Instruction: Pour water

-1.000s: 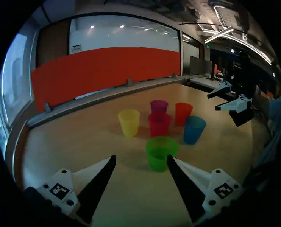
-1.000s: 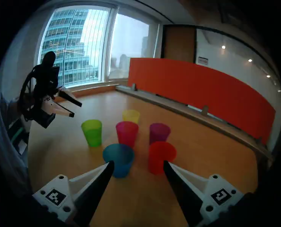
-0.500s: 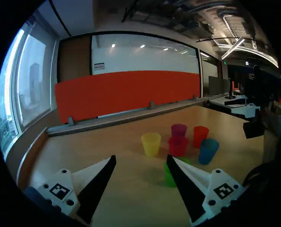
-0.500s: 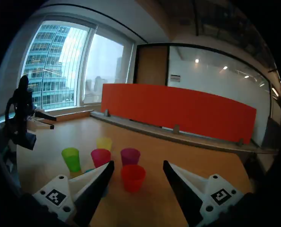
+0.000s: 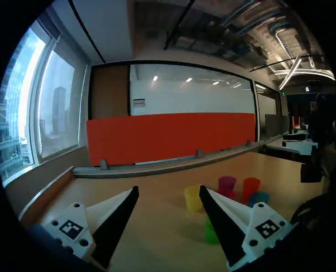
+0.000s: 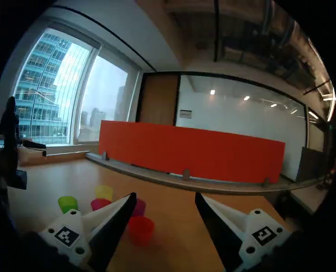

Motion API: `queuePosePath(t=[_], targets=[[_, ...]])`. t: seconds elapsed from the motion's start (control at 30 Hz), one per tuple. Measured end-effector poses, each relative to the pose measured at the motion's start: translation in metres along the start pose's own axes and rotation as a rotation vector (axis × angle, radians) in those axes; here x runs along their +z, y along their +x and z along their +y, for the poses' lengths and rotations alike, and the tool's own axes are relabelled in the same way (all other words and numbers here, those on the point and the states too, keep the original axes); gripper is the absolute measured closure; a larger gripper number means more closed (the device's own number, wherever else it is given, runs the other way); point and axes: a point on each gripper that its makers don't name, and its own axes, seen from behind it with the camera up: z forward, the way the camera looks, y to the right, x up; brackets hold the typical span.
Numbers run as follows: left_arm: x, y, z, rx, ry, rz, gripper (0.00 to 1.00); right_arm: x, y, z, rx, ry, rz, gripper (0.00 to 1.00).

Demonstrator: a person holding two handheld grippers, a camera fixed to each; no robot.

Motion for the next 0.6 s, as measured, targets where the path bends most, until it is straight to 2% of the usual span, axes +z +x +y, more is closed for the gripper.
queuePosePath(t=[0.17,0.37,0.6], targets=[[-0.004,0.009,-0.004,-0.009,0.028,0.040,0.00,-0.005,0.010,0.018,0.026,-0.087,0.046,0.00],[-0.009,0.024,-0.017,-0.021,0.103,0.096,0.00,-0.013,0.024,0.035,0.043,-0.175,0.107,0.00],[-0.014,0.038,-0.032,-0.057,0.171,0.150,0.00,-0.022,0.032,0.048,0.050,-0.251,0.138,0.00]])
